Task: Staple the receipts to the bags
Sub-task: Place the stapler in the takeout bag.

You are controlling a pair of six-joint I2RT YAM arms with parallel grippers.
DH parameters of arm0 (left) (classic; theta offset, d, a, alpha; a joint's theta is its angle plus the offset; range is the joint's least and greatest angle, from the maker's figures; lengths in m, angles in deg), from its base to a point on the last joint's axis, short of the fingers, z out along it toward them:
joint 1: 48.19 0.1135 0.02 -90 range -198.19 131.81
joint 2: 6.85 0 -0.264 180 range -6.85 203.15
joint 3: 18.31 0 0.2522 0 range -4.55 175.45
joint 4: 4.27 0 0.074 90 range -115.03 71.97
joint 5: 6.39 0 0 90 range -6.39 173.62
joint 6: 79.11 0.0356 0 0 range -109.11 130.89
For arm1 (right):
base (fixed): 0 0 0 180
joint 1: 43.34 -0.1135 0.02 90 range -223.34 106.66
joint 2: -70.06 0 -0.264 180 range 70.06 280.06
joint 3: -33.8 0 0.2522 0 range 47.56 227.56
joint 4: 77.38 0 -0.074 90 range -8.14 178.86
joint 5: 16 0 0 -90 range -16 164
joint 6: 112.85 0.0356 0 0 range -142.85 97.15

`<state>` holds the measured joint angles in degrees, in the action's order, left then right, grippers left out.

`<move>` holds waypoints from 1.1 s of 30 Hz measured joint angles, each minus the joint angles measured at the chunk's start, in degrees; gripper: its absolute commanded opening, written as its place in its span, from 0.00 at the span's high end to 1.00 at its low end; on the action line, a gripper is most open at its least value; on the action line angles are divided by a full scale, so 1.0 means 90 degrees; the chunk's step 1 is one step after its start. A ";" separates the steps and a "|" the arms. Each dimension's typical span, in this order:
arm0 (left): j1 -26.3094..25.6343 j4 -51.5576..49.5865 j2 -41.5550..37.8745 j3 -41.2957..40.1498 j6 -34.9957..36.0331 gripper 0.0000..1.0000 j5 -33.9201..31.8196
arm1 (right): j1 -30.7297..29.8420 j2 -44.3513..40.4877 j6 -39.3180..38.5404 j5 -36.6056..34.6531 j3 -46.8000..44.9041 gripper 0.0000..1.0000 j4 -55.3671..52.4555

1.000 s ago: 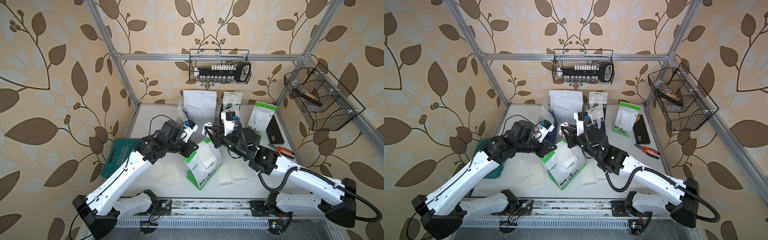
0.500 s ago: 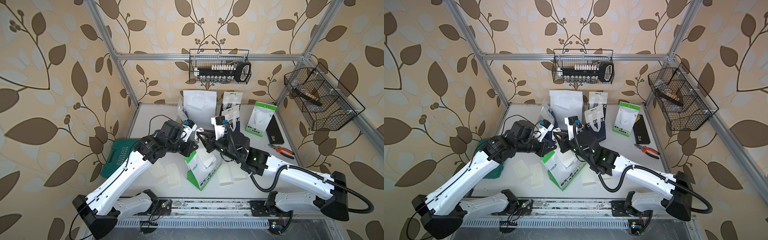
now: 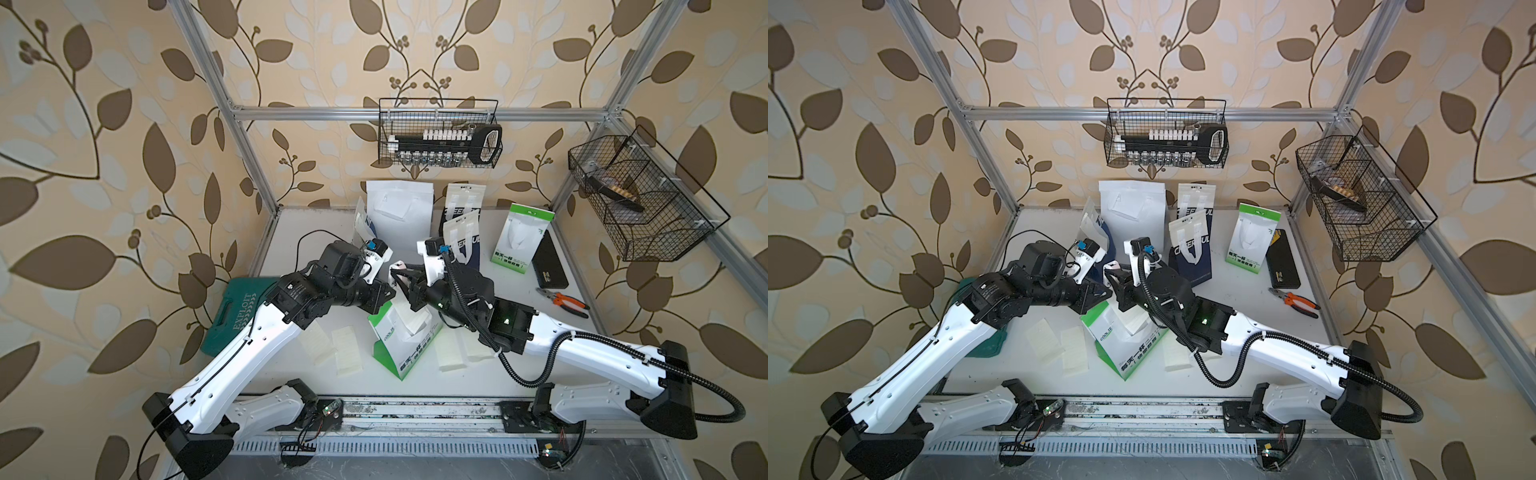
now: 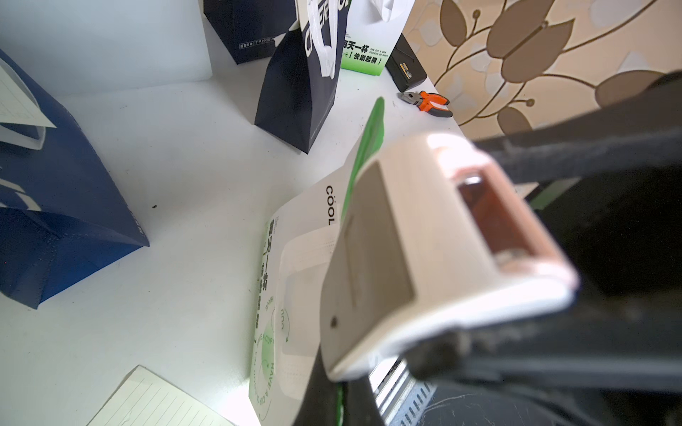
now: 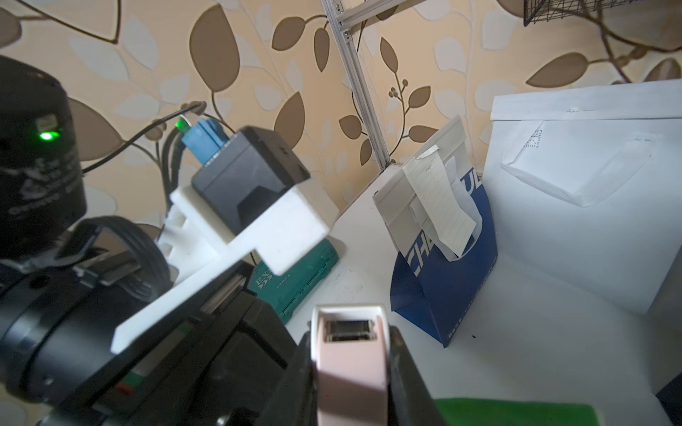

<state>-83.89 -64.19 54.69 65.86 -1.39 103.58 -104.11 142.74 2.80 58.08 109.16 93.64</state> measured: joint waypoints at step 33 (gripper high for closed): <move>-0.0039 0.0160 -0.0274 -0.0087 0.0068 1.00 -0.0104 | -0.0340 0.0000 -0.0765 -0.0646 -0.0138 1.00 -0.0270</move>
<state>-84.24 -62.74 52.22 65.07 -0.77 102.64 -107.17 142.74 -4.09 52.27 107.92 91.21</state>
